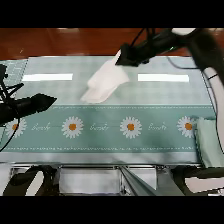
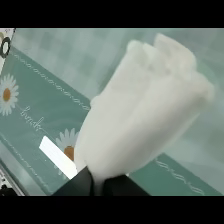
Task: Fold the shirts.
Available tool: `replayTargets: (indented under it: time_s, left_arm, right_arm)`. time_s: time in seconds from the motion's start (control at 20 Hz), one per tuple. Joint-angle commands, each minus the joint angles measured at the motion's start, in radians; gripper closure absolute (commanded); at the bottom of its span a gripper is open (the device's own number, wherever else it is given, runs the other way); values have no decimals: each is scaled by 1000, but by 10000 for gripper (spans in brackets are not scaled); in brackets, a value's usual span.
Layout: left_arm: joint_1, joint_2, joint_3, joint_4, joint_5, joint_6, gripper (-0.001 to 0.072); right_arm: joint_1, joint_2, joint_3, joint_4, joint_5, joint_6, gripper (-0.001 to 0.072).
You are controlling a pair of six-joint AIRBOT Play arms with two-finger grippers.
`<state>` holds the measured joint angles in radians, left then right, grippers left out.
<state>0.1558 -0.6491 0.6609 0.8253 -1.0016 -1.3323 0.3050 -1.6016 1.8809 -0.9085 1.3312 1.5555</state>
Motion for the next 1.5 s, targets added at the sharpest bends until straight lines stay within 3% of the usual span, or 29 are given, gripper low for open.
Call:
replayTargets:
  time_s: [0.0, 0.35, 0.55, 0.75, 0.9, 1.1, 1.2, 1.3, 1.35, 1.4, 1.45]
  left_arm:
    - [-1, 0, 0, 0, 3, 0, 684]
    - [0, 0, 0, 0, 15, 0, 684]
    - [0, 0, 0, 0, 97, 1, 684]
    - [0, 0, 1, 0, 205, 1, 684]
    - [0, 0, 1, 0, 271, 1, 684]
    - [-1, 0, 1, 0, 320, 1, 684]
    - [-1, 0, 1, 0, 320, 1, 684]
    - [-1, 0, 1, 0, 320, 1, 684]
    - [-1, -2, 1, 0, 321, 2, 684]
    - [-2, -8, 1, 0, 321, 4, 684]
    - [-2, -20, 1, 0, 323, 4, 684]
  right_arm:
    - [-116, 45, 185, -139, 185, 86, 691]
    - [-591, 217, 184, -137, 348, 127, 692]
    - [-863, 267, 182, -142, 485, 135, 693]
    - [-1074, 385, -7, -180, 526, 142, 693]
    - [-1184, 536, -284, -299, 527, 142, 692]
    - [-1357, 736, -645, -637, 528, 137, 690]
    - [-1433, 805, -784, -828, 529, 72, 690]
    - [-1481, 855, -894, -886, 508, 112, 678]
    - [-1481, 859, -929, -890, 502, 113, 517]
    - [-1481, 858, -955, -891, 502, 109, 291]
    - [-1481, 858, -962, -890, 495, 109, 297]
